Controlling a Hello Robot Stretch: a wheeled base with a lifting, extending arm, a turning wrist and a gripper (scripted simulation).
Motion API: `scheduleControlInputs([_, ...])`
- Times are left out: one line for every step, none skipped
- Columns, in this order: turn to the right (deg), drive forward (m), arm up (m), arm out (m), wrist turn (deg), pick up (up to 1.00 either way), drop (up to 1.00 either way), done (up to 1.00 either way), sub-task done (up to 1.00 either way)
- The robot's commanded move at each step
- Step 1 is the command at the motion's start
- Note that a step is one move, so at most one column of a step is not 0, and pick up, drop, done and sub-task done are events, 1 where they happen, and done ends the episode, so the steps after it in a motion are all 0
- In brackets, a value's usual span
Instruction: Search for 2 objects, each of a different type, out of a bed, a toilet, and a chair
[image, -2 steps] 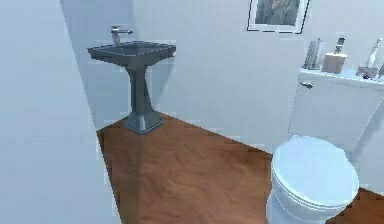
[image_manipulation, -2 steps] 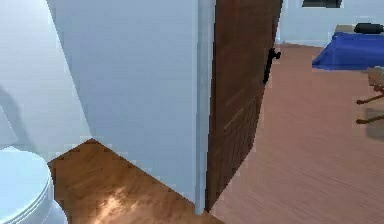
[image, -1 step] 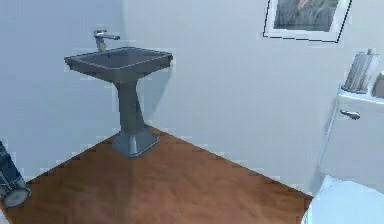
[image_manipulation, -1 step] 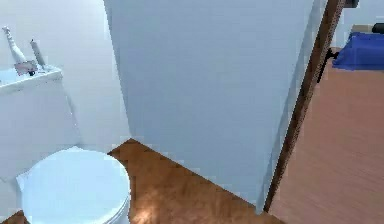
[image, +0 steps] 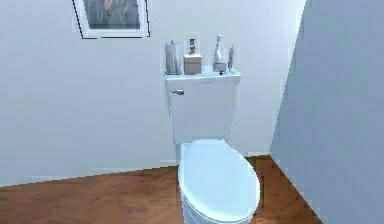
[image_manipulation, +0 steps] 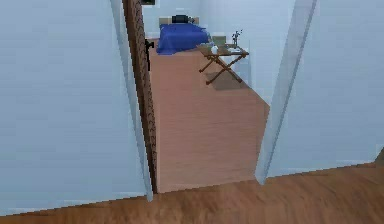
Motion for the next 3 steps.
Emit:
scheduleControlInputs([0.0, 0.0, 0.0, 0.0, 0.0, 0.0, 0.0, 0.0, 1.0])
scheduleControlInputs([45.0, 0.0, 0.0, 0.0, 0.0, 0.0, 0.0, 0.0, 0.0])
scheduleControlInputs([45.0, 0.0, 0.0, 0.0, 0.0, 0.0, 0.0, 0.0, 0.0])
